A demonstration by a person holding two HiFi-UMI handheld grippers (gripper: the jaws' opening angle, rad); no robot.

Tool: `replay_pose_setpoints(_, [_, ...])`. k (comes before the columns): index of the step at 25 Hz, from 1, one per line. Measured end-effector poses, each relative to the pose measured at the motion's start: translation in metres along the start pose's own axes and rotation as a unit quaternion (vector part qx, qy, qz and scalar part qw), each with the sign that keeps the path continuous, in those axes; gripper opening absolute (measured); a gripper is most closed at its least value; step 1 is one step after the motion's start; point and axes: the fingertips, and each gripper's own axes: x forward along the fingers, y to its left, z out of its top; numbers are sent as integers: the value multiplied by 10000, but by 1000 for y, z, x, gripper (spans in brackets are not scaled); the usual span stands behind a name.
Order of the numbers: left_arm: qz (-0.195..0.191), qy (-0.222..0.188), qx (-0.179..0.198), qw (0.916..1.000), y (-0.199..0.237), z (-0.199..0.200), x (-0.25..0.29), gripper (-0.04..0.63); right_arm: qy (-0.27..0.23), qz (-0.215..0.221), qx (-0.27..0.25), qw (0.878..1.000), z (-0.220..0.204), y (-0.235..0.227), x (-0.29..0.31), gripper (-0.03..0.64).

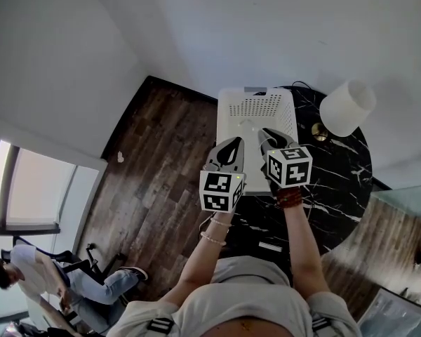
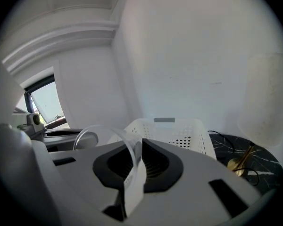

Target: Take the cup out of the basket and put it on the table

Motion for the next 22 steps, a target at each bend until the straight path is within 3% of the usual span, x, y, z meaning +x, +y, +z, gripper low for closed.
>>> replay_pose_setpoints(22, [-14,-120,154,9998,-24,12,-14,6,-669,-113,107,9976,20,5,-59,32])
